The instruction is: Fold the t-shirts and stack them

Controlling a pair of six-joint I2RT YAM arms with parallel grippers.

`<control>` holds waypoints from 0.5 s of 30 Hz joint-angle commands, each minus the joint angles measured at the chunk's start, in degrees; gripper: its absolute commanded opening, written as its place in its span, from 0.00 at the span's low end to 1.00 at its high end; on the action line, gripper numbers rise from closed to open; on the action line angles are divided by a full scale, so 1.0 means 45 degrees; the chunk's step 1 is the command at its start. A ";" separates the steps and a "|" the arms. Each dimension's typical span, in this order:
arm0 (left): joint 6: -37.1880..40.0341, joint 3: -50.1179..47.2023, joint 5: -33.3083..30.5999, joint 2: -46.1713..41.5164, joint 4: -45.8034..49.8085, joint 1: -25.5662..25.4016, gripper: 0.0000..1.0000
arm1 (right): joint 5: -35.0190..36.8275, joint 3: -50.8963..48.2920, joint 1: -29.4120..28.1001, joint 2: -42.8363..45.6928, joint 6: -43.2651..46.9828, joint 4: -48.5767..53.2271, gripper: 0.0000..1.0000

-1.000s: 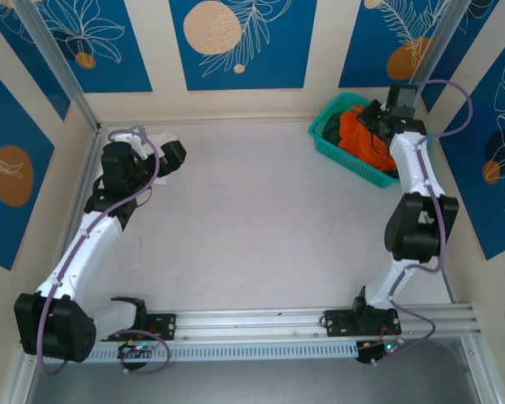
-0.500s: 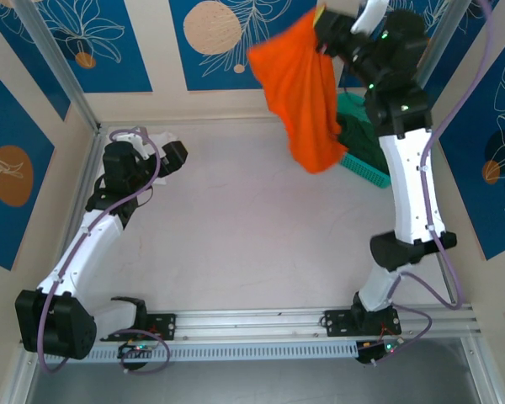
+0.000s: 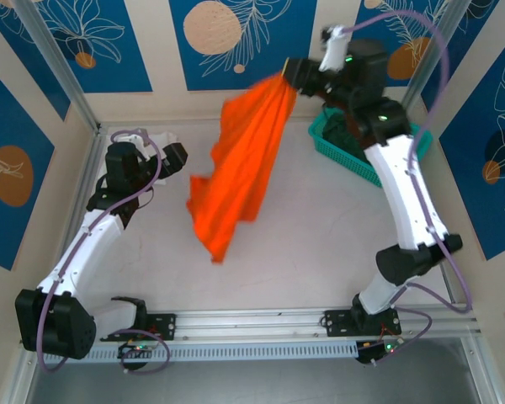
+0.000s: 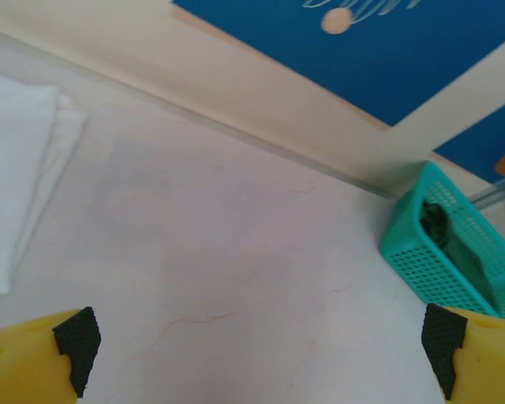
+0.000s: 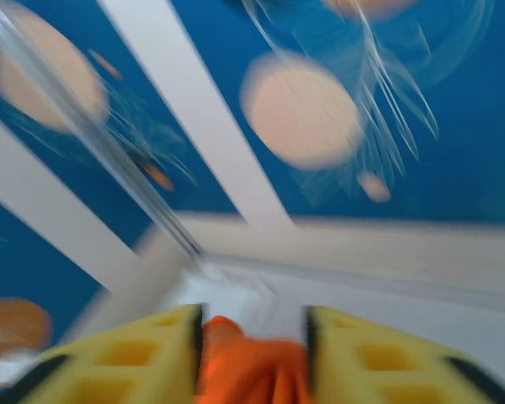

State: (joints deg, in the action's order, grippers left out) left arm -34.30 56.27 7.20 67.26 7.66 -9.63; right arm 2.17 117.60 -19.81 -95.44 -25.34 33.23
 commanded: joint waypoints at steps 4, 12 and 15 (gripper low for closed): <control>-0.0345 0.0586 -0.1203 0.0421 0.1139 -0.0179 1.00 | -0.2153 -0.8782 0.2980 0.2412 -0.4072 -0.1611 0.76; 0.0255 0.2607 -0.0093 0.3524 0.3788 -0.2160 0.90 | -0.3182 -1.5010 0.2434 0.6832 -0.3700 -0.2536 0.81; -0.0441 0.2411 -0.0732 0.4220 0.4457 -0.3081 0.84 | -0.4350 -1.6554 0.0882 0.7267 -0.3570 -0.2445 0.79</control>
State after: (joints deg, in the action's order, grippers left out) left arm -34.68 66.83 4.97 84.60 20.16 -20.36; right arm -9.41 49.54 -11.35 -61.84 -40.93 22.83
